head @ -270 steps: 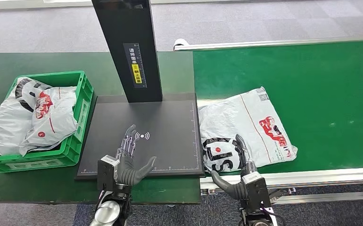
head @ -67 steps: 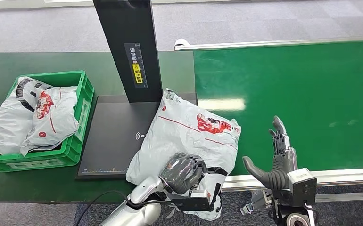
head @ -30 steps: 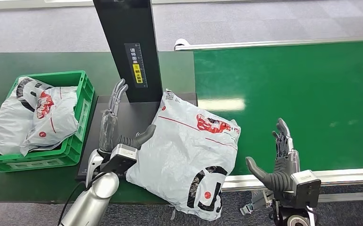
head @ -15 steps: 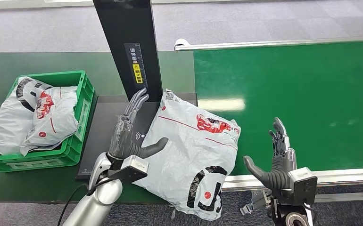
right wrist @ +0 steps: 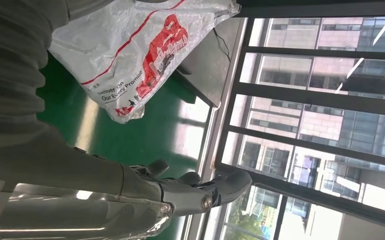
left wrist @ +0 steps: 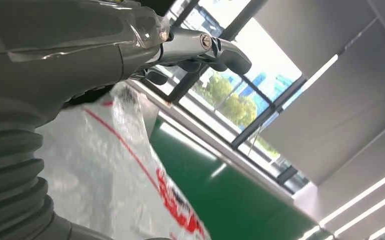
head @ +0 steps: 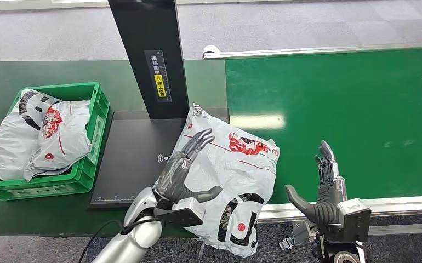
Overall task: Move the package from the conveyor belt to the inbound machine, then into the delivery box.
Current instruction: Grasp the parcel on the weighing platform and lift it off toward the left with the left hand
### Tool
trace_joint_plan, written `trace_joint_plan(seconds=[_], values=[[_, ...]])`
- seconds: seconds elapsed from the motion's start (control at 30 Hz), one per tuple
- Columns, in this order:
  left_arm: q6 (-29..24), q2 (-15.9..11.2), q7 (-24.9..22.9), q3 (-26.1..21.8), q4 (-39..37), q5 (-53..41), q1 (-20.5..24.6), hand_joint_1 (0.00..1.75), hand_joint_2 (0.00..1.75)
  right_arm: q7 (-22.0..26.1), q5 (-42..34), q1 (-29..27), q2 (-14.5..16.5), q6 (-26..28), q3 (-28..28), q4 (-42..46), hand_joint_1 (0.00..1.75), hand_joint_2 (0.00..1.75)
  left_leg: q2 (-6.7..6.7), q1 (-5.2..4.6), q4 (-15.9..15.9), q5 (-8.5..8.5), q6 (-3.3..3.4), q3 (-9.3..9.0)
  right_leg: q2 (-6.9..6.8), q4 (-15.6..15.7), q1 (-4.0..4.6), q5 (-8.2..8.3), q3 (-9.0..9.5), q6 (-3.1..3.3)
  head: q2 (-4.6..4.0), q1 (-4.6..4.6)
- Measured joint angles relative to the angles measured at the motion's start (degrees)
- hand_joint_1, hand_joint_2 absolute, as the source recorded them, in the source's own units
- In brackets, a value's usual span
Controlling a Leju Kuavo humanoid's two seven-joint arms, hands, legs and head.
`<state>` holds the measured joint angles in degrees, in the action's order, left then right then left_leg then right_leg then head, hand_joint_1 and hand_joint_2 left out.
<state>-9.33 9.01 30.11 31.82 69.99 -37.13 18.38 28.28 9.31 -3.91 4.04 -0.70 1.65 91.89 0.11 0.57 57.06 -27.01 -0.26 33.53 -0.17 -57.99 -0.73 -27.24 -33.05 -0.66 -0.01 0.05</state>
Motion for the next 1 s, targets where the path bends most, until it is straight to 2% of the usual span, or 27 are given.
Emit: trace_joint_plan(seconds=[0.33,0.73,1.0], values=[[0.2,2.7,0.9,3.8,-12.6,0.1,2.7,0.0,1.75,-0.6,0.3,1.0,0.3,-1.0,0.0,0.0,0.0,1.75,-0.01,0.01,0.0,0.01,0.0,0.0,0.0,0.0,0.01,0.0,0.02,0.0,-0.01,0.0],[-0.2,3.6,0.7,4.8,-17.4,0.2,3.8,0.0,1.75,-1.0,0.3,1.7,0.4,-1.4,0.0,0.0,0.0,1.75,-0.01,0.01,0.0,0.0,0.0,0.01,0.0,0.0,0.01,0.0,0.01,0.0,-0.01,0.01],[-5.1,3.9,-0.7,5.7,-21.0,-3.6,4.7,0.0,1.75,-1.0,0.3,2.3,0.4,-1.5,-0.2,-0.2,0.0,1.75,-0.01,0.0,0.0,0.01,0.0,0.01,0.0,0.0,0.01,0.0,0.02,0.0,-0.01,0.01]])
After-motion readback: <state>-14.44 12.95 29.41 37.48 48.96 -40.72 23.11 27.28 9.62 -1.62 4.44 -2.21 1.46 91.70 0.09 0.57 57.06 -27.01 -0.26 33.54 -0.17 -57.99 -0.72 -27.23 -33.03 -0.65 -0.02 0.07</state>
